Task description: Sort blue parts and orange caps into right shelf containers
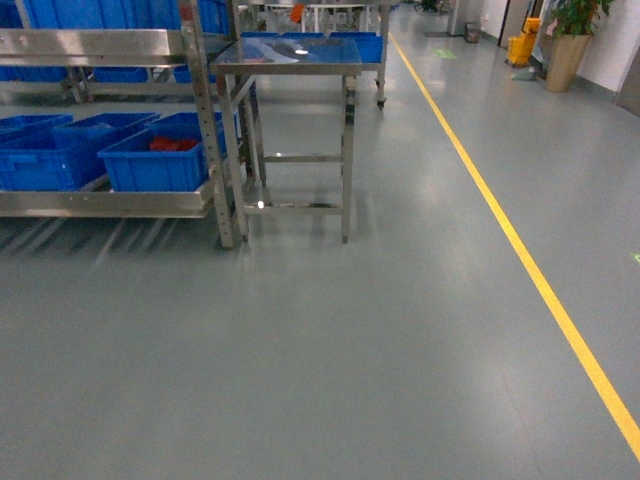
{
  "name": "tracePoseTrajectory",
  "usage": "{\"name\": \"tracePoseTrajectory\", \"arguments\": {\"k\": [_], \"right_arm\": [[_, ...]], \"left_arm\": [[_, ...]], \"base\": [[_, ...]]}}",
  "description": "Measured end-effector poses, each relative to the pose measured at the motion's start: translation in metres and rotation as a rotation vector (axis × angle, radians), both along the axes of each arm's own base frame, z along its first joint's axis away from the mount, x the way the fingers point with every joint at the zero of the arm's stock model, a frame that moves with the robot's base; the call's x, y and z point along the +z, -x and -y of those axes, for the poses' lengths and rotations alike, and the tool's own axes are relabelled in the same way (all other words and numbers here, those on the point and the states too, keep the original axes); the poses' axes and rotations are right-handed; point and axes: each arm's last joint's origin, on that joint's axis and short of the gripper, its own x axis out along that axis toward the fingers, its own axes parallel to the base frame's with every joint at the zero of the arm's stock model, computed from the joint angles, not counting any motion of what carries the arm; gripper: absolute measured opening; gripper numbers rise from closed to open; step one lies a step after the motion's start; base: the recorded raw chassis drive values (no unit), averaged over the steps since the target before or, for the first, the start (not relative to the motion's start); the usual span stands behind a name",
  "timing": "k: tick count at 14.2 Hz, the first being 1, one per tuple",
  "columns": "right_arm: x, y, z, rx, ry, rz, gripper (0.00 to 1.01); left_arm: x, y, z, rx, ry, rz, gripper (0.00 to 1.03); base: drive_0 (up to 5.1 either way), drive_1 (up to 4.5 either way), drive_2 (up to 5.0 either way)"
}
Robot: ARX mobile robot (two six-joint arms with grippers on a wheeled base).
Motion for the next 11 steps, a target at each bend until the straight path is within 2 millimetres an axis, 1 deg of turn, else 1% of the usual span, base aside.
{"name": "tracePoseTrajectory", "arguments": {"k": [11], "right_arm": [[-0.0001, 0.0, 0.0, 0.0, 0.0, -0.001, 0.43]], "left_arm": [[-0.0001, 0.0, 0.0, 0.001, 0.0, -0.002, 0.4]], "base": [[0.0, 4.3, -4.4]]}}
